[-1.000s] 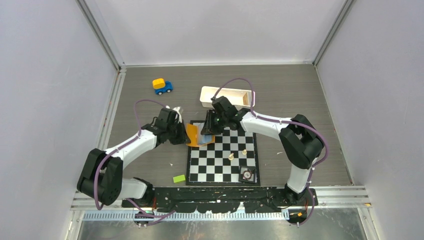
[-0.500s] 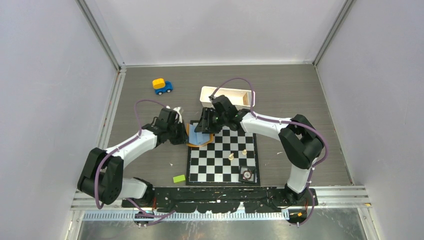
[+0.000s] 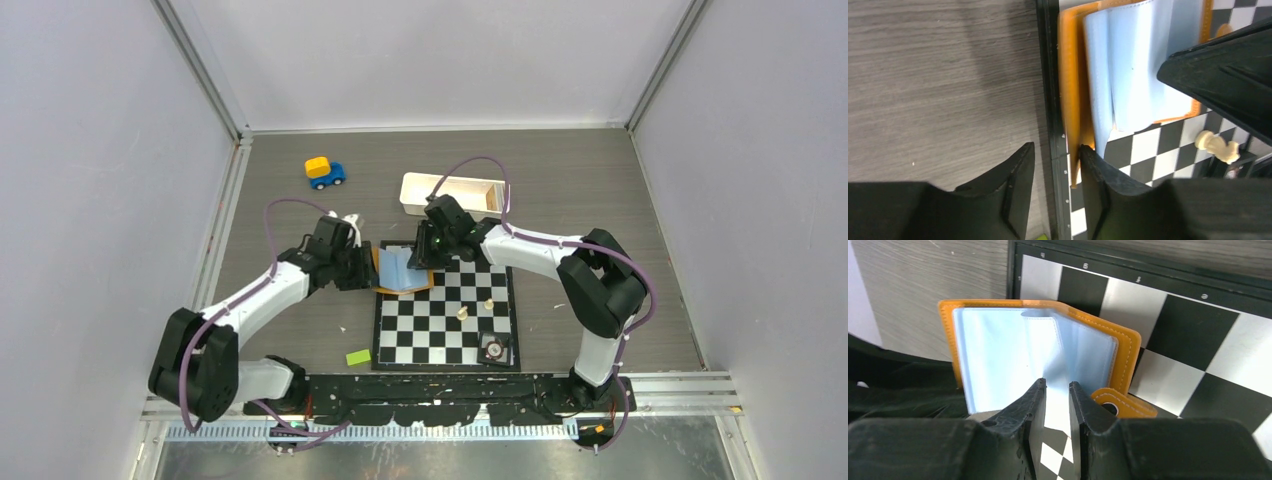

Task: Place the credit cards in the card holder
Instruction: Open the card holder at the center of the board.

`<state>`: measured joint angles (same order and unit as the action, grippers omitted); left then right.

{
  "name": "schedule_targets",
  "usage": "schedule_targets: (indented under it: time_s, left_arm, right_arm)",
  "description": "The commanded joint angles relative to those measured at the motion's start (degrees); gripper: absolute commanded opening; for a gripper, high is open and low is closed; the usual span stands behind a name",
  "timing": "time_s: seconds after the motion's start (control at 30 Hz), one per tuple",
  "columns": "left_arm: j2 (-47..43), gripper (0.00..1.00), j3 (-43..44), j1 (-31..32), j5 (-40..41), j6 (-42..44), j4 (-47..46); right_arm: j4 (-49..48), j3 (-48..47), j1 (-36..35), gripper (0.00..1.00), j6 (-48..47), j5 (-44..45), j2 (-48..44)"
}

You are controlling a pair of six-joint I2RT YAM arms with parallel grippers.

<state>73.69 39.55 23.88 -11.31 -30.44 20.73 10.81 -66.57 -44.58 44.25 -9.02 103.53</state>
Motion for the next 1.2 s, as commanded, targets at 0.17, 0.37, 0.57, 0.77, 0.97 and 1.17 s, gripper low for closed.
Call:
schedule_targets:
  time_s: [0.17,0.37,0.57,0.77,0.97,1.17]
  left_arm:
    - [-10.22,0.62,4.21,-0.15,3.04,0.48,6.20]
    - [-8.67,0.76,4.38,-0.21,-0.89,-2.35,1.64]
    - [-1.74,0.89,6.64,-0.16,-5.68,-2.99,-3.18]
    - [0.15,0.93,7.75,-0.14,-7.30,-2.84,-4.95]
    - [1.11,0.97,8.30,-0.16,-7.21,-2.42,-5.37]
    - [2.90,0.94,8.83,-0.16,-4.61,-1.05,-3.63]
  right_arm:
    - [3.10,-1.90,-0.41,0.28,-1.98,4.09,1.13]
    - [3.53,-1.93,-0.67,0.27,-2.27,4.40,1.20]
    - [3.65,-2.08,-0.96,0.27,-2.24,4.62,0.90]
    - [3.20,-2.38,-1.28,0.28,-2.49,4.26,0.10]
    - [3.45,-2.87,-1.61,0.28,-2.69,4.22,0.57]
    - [2.92,-3.07,-1.74,0.28,-2.44,3.74,0.56]
